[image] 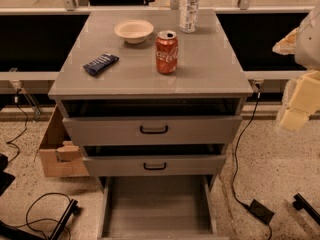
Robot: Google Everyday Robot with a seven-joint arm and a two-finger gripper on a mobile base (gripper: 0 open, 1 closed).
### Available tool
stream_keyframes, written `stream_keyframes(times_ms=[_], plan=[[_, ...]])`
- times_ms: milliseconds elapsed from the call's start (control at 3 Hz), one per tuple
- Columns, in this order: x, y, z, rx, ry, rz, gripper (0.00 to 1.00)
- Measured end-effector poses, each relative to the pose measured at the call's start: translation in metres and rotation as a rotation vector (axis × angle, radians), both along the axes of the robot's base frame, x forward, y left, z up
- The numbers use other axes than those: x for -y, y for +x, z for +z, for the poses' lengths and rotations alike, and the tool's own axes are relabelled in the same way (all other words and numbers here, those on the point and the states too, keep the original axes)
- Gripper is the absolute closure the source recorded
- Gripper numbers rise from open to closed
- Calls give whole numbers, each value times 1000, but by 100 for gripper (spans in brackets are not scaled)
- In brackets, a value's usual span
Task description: Close bottom drawer
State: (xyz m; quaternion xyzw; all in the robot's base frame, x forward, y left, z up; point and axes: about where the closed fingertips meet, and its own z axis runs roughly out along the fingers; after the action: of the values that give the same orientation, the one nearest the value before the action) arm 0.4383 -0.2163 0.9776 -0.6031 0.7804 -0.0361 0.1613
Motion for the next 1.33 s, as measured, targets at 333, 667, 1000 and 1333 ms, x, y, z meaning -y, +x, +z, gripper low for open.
stream_keyframes(times_ms=[333,667,1000,1333], plan=[[0,0,0,0,0,0,0],[-6,-6,-19,13,-19,-10,0],[-31,-35,-46,75,4,-28,0],[-54,-60,-87,92,64,-48,0]])
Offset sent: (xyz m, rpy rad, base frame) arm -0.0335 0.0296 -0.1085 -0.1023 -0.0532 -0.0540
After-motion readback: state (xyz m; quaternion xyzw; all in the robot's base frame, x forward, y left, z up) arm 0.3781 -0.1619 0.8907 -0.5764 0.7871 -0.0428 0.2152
